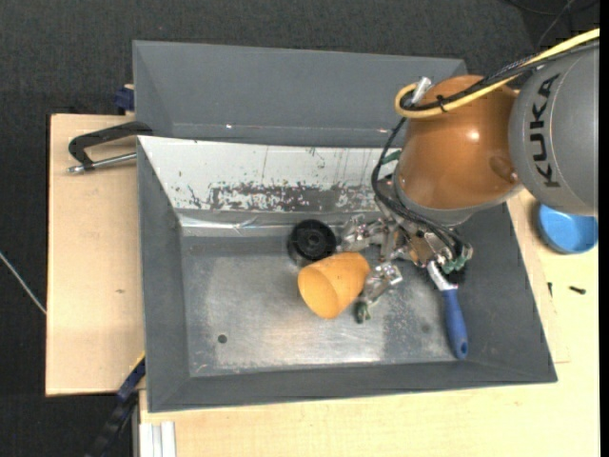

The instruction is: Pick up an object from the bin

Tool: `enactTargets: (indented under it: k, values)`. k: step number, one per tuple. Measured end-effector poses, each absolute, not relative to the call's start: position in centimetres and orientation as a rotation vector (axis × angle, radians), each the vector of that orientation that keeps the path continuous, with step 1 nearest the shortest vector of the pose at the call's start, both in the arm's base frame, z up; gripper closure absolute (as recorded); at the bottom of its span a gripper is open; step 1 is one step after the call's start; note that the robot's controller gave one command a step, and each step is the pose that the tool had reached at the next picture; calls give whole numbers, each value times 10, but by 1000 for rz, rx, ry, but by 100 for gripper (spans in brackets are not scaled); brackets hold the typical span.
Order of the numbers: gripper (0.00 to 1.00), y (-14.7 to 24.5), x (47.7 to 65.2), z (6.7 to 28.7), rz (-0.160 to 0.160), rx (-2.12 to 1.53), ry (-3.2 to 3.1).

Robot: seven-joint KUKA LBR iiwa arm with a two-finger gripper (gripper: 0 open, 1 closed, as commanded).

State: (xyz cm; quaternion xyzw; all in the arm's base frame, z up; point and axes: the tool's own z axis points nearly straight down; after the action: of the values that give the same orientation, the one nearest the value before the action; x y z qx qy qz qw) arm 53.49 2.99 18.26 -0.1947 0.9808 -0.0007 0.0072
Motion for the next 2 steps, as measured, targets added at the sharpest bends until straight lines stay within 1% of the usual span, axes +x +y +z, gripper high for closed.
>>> enactTargets:
  k: [1,2]
  values:
    - [100,31,539,259,-2,-596,3069]
    - [100,44,502,258,1,-842,3025]
